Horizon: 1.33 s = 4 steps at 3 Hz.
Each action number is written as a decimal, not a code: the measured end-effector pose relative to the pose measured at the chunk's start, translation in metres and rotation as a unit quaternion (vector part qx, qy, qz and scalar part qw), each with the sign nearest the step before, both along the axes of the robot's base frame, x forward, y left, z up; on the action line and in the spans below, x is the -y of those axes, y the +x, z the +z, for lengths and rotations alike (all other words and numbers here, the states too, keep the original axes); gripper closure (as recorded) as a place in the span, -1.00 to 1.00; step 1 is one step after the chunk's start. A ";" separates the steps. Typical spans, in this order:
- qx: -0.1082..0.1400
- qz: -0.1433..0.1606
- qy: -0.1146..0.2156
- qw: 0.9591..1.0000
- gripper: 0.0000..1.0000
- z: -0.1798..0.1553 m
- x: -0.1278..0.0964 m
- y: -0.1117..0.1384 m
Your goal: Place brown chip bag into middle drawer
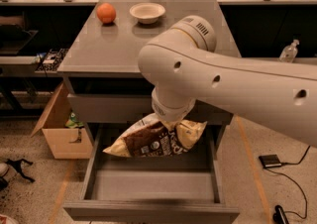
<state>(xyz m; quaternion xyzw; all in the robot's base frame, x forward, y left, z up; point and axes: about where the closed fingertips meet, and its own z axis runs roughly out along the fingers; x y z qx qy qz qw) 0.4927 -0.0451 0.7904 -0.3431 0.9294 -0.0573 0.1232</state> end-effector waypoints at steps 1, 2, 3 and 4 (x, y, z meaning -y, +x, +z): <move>-0.032 -0.006 0.029 0.999 1.00 -0.055 -0.018 -0.002; -0.053 -0.022 0.064 0.996 1.00 -0.112 -0.035 0.001; -0.051 -0.036 0.104 0.993 1.00 -0.157 -0.055 0.010; -0.032 -0.048 0.147 0.987 1.00 -0.191 -0.073 0.024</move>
Offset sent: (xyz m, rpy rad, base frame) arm 0.0098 0.0601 -0.1804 0.2264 0.1490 -0.0847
